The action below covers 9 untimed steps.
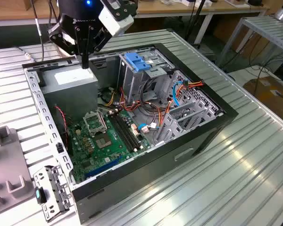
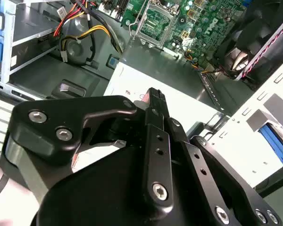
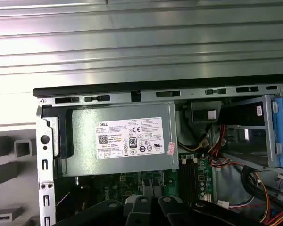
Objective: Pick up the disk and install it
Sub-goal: 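Reach for the disk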
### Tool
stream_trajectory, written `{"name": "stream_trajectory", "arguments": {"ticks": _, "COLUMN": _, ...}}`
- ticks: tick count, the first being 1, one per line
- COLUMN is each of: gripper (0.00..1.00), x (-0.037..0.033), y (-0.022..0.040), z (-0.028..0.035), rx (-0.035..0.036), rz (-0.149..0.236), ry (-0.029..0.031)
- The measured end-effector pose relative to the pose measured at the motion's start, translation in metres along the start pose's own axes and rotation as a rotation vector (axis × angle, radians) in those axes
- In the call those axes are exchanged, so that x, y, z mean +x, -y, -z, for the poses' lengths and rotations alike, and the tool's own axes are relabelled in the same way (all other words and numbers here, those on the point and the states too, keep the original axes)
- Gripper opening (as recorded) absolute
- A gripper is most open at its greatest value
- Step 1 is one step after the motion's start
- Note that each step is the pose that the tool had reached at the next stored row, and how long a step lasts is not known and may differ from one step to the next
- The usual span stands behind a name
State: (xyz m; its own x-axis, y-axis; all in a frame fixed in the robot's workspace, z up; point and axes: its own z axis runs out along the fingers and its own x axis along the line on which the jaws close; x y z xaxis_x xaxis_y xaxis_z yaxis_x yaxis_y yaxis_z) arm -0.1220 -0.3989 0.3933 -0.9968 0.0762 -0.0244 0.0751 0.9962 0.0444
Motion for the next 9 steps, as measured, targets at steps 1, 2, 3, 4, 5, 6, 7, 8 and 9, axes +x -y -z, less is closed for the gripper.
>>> {"name": "stream_trajectory", "arguments": {"ticks": 1, "gripper": 0.11, "x": 0.0000, "y": 0.0000, "z": 0.0000, "rx": 0.0000, "rz": 0.000, "ry": 0.0000}}
{"name": "stream_trajectory", "arguments": {"ticks": 2, "gripper": 0.11, "x": 0.0009, "y": 0.0000, "z": -0.0001, "rx": -0.0001, "rz": 0.000, "ry": 0.0001}}
{"name": "stream_trajectory", "arguments": {"ticks": 3, "gripper": 0.11, "x": 0.0031, "y": 0.0003, "z": -0.0003, "rx": -0.0001, "rz": 0.000, "ry": 0.0001}}
{"name": "stream_trajectory", "arguments": {"ticks": 4, "gripper": 0.11, "x": 0.0062, "y": 0.0005, "z": -0.0007, "rx": -0.0003, "rz": 0.000, "ry": 0.0001}}
{"name": "stream_trajectory", "arguments": {"ticks": 5, "gripper": 0.11, "x": 0.0078, "y": 0.0006, "z": -0.0010, "rx": -0.0002, "rz": 0.000, "ry": 0.0001}}
{"name": "stream_trajectory", "arguments": {"ticks": 6, "gripper": 0.11, "x": 0.0089, "y": 0.0007, "z": -0.0012, "rx": -0.0002, "rz": 0.000, "ry": 0.0000}}
{"name": "stream_trajectory", "arguments": {"ticks": 7, "gripper": 0.11, "x": 0.0104, "y": 0.0009, "z": -0.0012, "rx": -0.0001, "rz": 0.000, "ry": 0.0000}}
{"name": "stream_trajectory", "arguments": {"ticks": 8, "gripper": 0.11, "x": 0.0122, "y": 0.0010, "z": -0.0014, "rx": -0.0001, "rz": 0.000, "ry": -0.0001}}
{"name": "stream_trajectory", "arguments": {"ticks": 9, "gripper": 0.11, "x": 0.0143, "y": 0.0011, "z": -0.0015, "rx": -0.0004, "rz": 0.000, "ry": 0.0000}}
